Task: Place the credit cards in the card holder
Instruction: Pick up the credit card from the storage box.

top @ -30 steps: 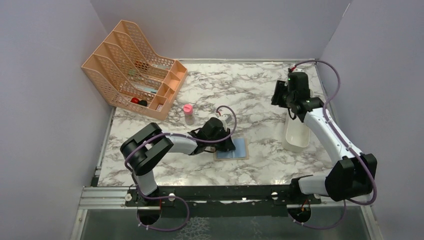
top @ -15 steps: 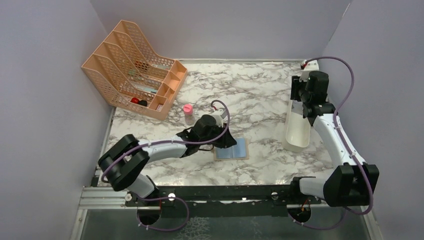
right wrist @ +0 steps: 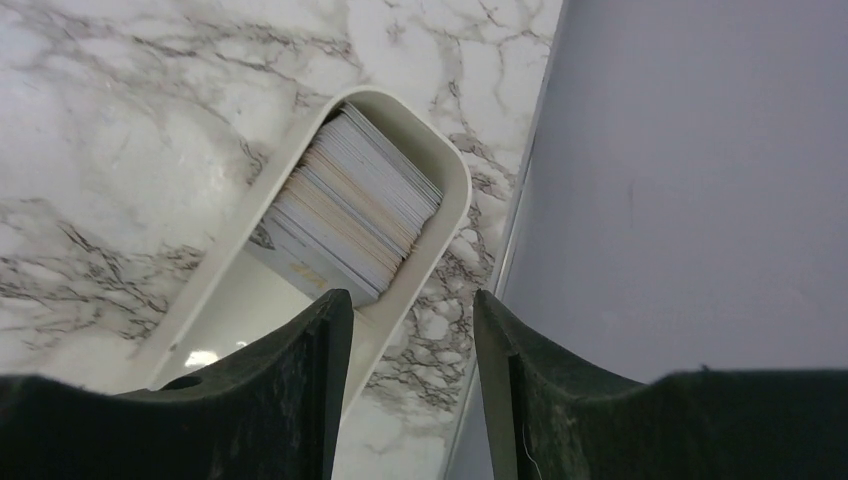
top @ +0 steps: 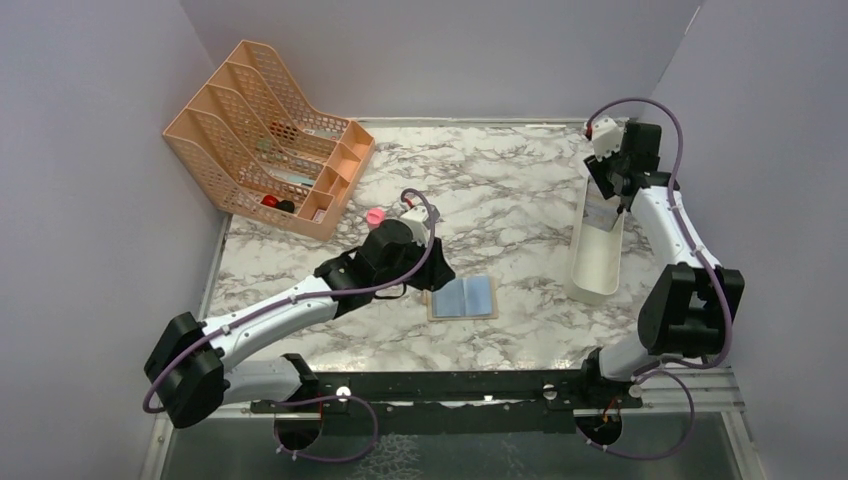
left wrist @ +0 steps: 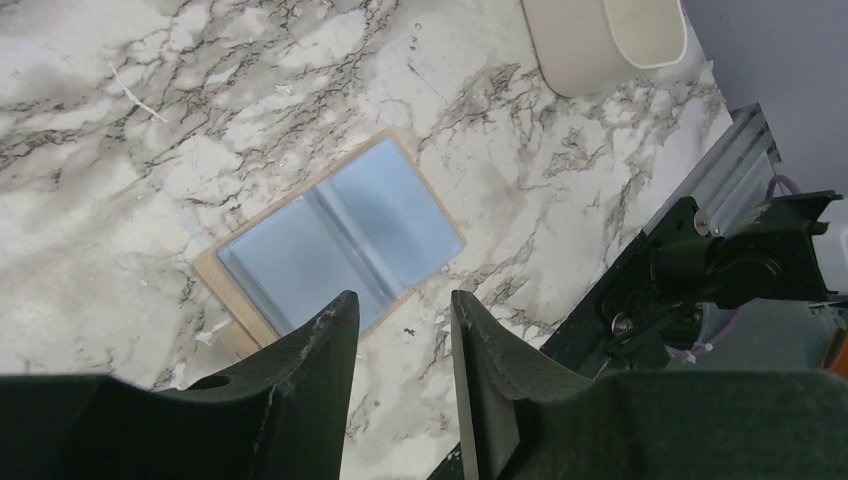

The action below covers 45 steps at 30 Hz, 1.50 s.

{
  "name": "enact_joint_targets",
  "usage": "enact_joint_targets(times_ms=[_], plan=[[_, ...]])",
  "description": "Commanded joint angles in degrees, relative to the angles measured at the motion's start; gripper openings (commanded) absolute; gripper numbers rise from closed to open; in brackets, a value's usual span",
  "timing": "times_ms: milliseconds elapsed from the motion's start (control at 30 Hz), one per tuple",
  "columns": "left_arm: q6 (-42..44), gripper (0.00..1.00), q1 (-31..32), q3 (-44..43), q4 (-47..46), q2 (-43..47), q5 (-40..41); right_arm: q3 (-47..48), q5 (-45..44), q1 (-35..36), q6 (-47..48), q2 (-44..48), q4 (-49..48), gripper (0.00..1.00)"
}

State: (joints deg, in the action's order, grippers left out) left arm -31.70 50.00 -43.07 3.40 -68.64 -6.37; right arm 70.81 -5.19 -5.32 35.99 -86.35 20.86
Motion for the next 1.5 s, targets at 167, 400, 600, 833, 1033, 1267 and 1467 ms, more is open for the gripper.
enact_joint_targets(times_ms=[167,400,600,833,1033,1267,1467], plan=[[6.93,0.45,-0.15,-4.98,11.42,3.33,2.58,0.49,2.8,-1.75,14.31,-5.77,4.89,0.53],[7.98,0.45,-0.39,-5.57,12.78,1.14,2.21,-0.41,7.26,-3.11,21.81,-9.51,5.21,0.52],[9.1,0.45,-0.69,-6.4,12.44,0.0,0.46,-0.91,9.31,-3.24,24.85,-13.27,5.2,0.52],[9.93,0.45,-0.93,-7.25,13.15,-1.72,-0.61,-2.69,8.84,-4.04,26.28,-15.5,1.81,0.51],[9.91,0.45,-1.1,-7.12,13.06,-1.92,-0.82,-5.14,5.74,-4.67,29.16,-16.11,-5.34,0.51],[9.57,0.45,-1.37,-7.17,12.66,-2.35,-1.18,-5.29,4.17,-4.66,32.79,-18.84,-7.6,0.49],[9.41,0.45,-1.48,-6.77,12.55,-2.46,-1.1,-4.87,3.26,-4.66,32.34,-18.82,-9.07,0.41]])
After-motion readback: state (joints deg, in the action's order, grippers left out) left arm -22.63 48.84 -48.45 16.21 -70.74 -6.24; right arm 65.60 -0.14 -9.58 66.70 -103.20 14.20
